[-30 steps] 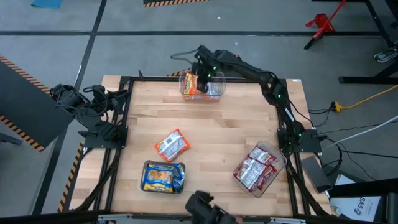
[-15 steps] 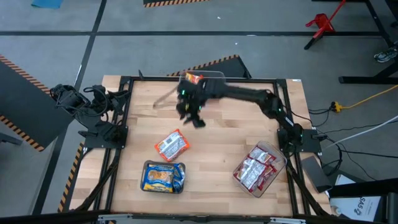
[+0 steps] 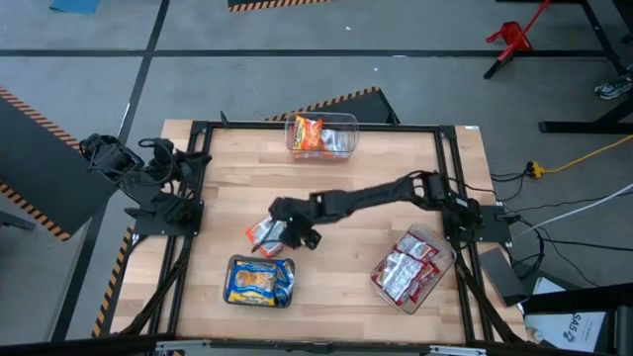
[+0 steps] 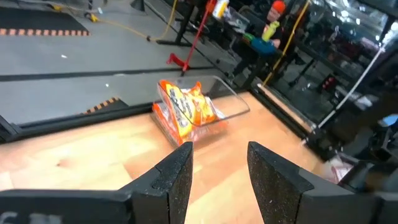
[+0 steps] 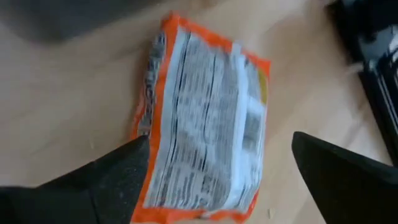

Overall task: Sort Maruchan noodles
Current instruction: Put the orange noodle pack into the top transparent bin

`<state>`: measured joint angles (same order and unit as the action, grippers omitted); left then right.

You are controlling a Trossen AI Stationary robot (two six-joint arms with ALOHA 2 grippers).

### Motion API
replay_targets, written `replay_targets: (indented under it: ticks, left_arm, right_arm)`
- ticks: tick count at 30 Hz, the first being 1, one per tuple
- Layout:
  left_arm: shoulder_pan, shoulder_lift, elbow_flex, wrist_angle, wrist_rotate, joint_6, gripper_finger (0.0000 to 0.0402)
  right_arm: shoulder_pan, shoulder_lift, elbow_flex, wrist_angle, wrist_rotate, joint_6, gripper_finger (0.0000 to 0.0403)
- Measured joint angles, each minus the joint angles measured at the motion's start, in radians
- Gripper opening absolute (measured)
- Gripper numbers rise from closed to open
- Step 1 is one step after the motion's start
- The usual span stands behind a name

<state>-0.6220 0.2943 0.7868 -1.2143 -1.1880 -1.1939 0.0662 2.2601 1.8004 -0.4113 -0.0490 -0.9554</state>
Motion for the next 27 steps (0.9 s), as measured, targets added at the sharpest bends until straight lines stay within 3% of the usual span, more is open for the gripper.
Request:
replay_targets:
  ticks: [3,11,17,23,27]
  left_arm:
    - [0.0,0.0,0.0,-0.012,0.029,0.0,0.0147]
    - [0.0,0.0,0.0,-0.013,0.01,-0.001,0.0147]
    - [0.0,0.0,0.0,-0.013,-0.022,-0.001,0.0147]
    - [0.0,0.0,0.0,-0.021,-0.026,-0.001,0.0147]
    - [0.0,0.0,0.0,-0.034,-0.027,-0.002,0.0147]
  right_arm:
    - [0.026,0.0,-0.043,0.041,0.07,0.009,0.0384]
    - [0.056,0.0,-0.119,0.008,0.056,0.053,0.0378]
    - [0.036,-0.004,-0.198,0.178,0.096,0.066,0.0374]
    - [0.004,0.005,-0.226,0.231,0.004,0.077,0.0373]
    - [0.006,0.03,-0.243,0.243,0.028,0.096,0.0367]
